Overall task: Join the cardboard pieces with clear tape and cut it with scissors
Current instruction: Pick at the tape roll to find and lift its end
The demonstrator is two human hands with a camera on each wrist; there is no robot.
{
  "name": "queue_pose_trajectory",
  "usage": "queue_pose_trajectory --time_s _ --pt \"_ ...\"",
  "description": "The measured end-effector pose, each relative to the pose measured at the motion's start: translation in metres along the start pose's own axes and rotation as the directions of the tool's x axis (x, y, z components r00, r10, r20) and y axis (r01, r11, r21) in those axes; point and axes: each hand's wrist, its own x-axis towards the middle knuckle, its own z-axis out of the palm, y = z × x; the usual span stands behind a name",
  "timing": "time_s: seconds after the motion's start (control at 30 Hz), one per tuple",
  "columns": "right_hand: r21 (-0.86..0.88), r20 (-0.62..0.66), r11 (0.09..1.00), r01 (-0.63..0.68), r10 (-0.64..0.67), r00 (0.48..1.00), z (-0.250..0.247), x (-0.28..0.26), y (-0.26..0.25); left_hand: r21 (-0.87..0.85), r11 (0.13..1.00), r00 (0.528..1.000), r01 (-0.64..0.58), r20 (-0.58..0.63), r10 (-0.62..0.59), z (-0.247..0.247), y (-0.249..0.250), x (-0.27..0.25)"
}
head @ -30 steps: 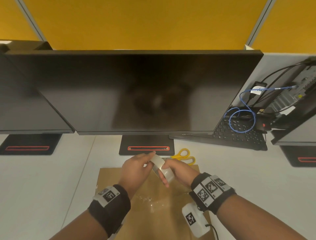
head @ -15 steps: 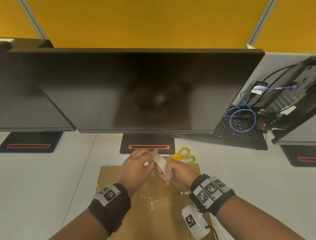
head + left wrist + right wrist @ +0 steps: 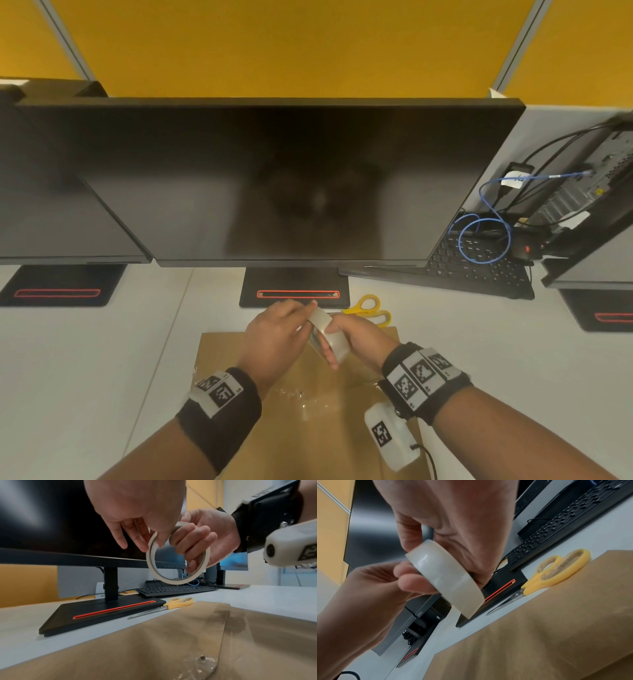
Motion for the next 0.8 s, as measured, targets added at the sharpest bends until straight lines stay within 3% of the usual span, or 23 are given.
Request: queue_pose_trajectory --time_s 0.1,0.3,0.6,0.8 --pt "0.057 0.01 0.998 0.01 -0.011 1.0 0.002 0.001 0.004 0.018 0.998 0.997 -0.066 -0.04 0.066 0.002 0.001 -0.001" --pt "0.207 0.034 0.977 0.053 -0.061 0.998 0.01 0.003 0.008 -0.123 0.99 0.996 0.074 -0.04 -0.08 0.002 -0.003 -0.003" --pt "0.078 0.057 0.996 0.031 -0.036 0.998 0.013 -0.001 0.01 -0.243 0.935 0.966 0.257 0.092 -0.242 0.005 -0.007 -0.007" --pt "0.067 0.065 0.996 0.063 -0.067 0.996 0.013 -0.008 0.003 -0.224 0.937 0.962 0.269 0.116 -0.248 0.002 -0.005 -0.004"
